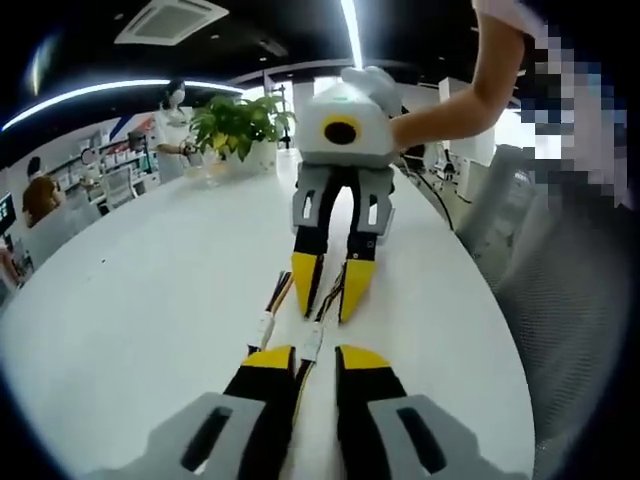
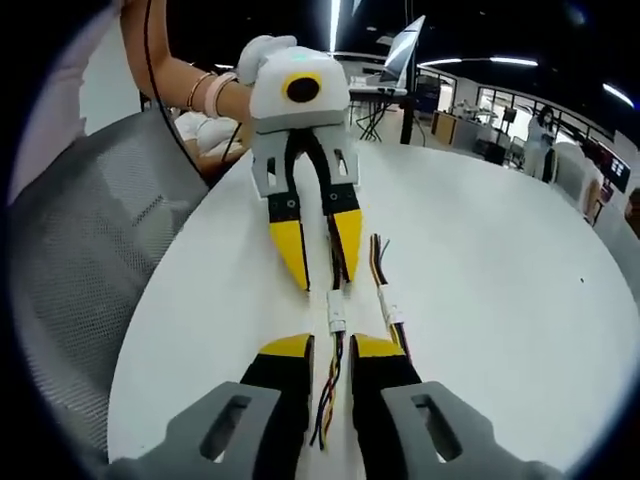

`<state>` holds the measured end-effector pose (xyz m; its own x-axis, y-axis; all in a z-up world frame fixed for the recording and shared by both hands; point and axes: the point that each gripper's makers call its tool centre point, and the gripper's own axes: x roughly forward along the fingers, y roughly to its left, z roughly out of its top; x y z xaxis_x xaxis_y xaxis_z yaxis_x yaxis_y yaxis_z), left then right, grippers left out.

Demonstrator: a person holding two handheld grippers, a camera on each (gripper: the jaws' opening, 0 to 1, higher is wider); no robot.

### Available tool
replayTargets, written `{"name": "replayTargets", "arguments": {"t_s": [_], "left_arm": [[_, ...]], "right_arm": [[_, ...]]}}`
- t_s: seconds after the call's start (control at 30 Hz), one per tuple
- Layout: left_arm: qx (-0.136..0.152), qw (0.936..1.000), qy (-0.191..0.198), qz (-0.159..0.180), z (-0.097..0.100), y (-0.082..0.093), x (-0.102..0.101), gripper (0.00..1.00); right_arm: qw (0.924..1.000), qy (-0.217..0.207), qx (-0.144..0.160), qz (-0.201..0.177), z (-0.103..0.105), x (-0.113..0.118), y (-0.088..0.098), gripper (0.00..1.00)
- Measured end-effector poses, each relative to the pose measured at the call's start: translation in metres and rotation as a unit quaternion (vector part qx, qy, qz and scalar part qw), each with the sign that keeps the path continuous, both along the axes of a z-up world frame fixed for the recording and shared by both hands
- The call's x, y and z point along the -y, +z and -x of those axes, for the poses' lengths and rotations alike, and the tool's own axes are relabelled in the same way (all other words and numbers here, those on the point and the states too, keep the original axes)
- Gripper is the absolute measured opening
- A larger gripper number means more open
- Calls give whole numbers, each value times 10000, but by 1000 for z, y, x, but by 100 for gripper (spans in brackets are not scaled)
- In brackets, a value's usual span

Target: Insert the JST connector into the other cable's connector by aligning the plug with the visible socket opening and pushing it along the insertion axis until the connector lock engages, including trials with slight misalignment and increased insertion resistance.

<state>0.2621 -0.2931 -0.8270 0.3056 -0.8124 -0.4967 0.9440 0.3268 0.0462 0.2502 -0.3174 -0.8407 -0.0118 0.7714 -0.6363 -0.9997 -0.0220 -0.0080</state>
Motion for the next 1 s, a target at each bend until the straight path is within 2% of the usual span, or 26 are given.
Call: {"name": "replayTargets", "arguments": {"t_s": [0.07, 0.17, 0.23, 0.33, 0.4, 0.47, 0.53, 0.63, 0.7, 0.83, 1.0], "left_arm": [[33, 9999, 118, -29, -2, 3, -3, 18], [154, 9997, 187, -22, -2, 13, -6, 20], [263, 9994, 231, -20, -3, 21, -8, 21], [263, 9991, 320, 49, -3, 33, -9, 25], [365, 9988, 327, 29, -3, 42, -9, 26], [384, 9985, 385, 73, -3, 51, -8, 27], [389, 9982, 441, 112, -2, 59, -7, 31], [436, 9979, 467, 91, 0, 65, -8, 36], [468, 9977, 495, 55, 3, 70, -9, 39], [379, 9958, 825, -107, 4, 73, -19, 50], [403, 9937, 1048, 14, 11, 84, -28, 56]], "right_arm": [[10000, -48, -41, -3, 0, 1, 1, 14], [9999, -113, -22, -5, 2, 1, 6, 15], [9998, -176, -10, -55, 5, 0, 12, 16], [9995, -264, 40, -168, 9, -3, 25, 19], [9991, -293, 61, -303, 9, -5, 26, 18], [9987, -333, 128, -374, 12, -7, 37, 19], [9982, -390, 200, -420, 11, -6, 38, 20], [9970, -514, 250, -520, 11, -5, 53, 22], [9959, -663, 276, -556, 10, -1, 62, 26], [9915, -1191, 337, -412, 3, 12, 71, 41], [9860, -1526, 434, -523, 6, 25, 91, 48]]}}
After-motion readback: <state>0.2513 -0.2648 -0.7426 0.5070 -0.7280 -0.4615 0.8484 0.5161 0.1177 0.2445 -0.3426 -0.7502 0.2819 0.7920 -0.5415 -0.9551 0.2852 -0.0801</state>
